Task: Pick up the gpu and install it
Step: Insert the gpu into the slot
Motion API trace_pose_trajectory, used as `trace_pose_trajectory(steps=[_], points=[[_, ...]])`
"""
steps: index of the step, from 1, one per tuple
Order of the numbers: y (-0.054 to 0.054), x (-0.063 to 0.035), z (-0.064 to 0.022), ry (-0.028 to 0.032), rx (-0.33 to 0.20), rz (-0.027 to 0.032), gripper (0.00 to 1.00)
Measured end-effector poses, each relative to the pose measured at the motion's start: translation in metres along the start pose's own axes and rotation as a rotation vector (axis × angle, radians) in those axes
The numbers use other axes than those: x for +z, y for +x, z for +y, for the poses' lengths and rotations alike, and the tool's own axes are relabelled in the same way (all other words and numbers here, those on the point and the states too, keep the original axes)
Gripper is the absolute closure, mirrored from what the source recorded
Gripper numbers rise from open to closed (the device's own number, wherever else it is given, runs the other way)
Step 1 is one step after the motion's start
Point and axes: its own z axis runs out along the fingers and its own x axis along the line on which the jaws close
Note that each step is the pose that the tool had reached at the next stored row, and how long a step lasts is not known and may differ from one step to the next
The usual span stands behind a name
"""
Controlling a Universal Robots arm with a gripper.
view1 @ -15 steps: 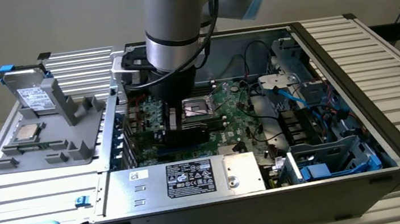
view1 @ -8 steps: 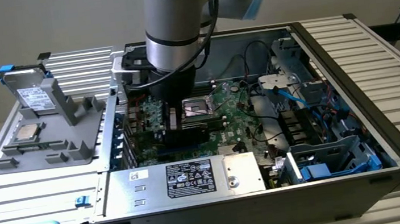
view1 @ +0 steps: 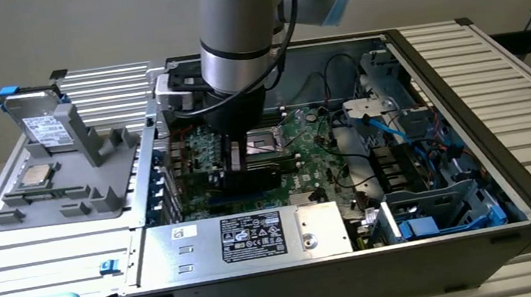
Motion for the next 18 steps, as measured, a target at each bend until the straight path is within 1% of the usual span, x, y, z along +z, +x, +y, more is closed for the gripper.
trace_pose_trajectory(steps=[6, 11, 18], points=[[0.0000, 0.0002, 0.0003, 0.0002, 0.000, -0.0006, 0.73], [0.0002, 0.0011, 0.0050, 0.0003, 0.000, -0.0013, 0.73], [0.0003, 0.0010, 0.0054, -0.0002, 0.000, -0.0007, 0.73]])
